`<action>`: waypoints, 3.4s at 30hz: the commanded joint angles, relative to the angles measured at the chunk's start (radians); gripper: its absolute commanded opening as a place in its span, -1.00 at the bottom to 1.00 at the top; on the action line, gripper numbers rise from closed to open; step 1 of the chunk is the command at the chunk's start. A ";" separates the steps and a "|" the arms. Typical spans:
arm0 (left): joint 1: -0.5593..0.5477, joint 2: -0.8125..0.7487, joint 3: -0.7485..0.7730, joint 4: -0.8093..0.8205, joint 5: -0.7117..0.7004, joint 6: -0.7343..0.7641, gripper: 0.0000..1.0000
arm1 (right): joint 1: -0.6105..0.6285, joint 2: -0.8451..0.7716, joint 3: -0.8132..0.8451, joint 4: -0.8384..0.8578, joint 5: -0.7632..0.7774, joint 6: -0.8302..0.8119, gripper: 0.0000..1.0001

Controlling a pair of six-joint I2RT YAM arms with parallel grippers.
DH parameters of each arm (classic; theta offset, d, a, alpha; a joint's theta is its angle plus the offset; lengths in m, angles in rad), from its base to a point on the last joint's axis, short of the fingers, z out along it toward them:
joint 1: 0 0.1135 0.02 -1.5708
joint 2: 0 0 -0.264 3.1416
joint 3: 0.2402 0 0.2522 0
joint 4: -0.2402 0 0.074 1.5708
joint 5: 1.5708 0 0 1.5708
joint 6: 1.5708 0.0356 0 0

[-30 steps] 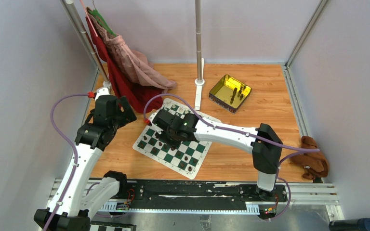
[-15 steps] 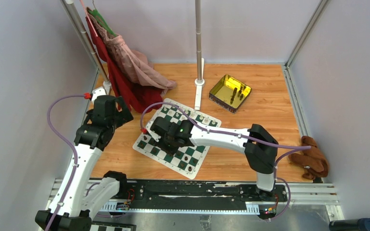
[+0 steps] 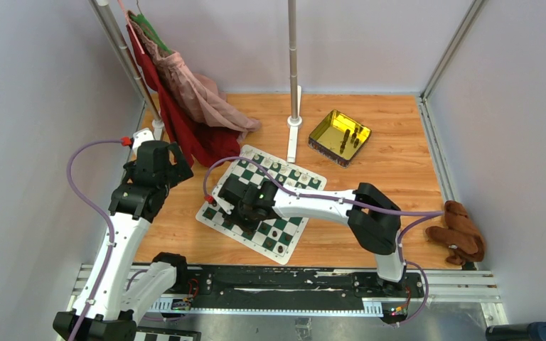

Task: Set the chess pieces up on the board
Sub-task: Place the chess piece on the chessboard, then pick up the chess piece from the storage box.

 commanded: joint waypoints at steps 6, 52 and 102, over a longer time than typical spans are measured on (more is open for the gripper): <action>0.015 -0.004 0.015 0.015 -0.031 0.024 1.00 | 0.014 0.012 -0.026 0.060 -0.001 -0.052 -1.00; 0.020 -0.003 -0.005 0.033 -0.014 0.009 1.00 | 0.014 -0.063 -0.127 0.103 0.018 -0.076 -0.33; 0.032 0.098 -0.018 0.109 0.139 0.042 1.00 | -0.676 -0.057 0.143 0.076 0.445 0.113 0.07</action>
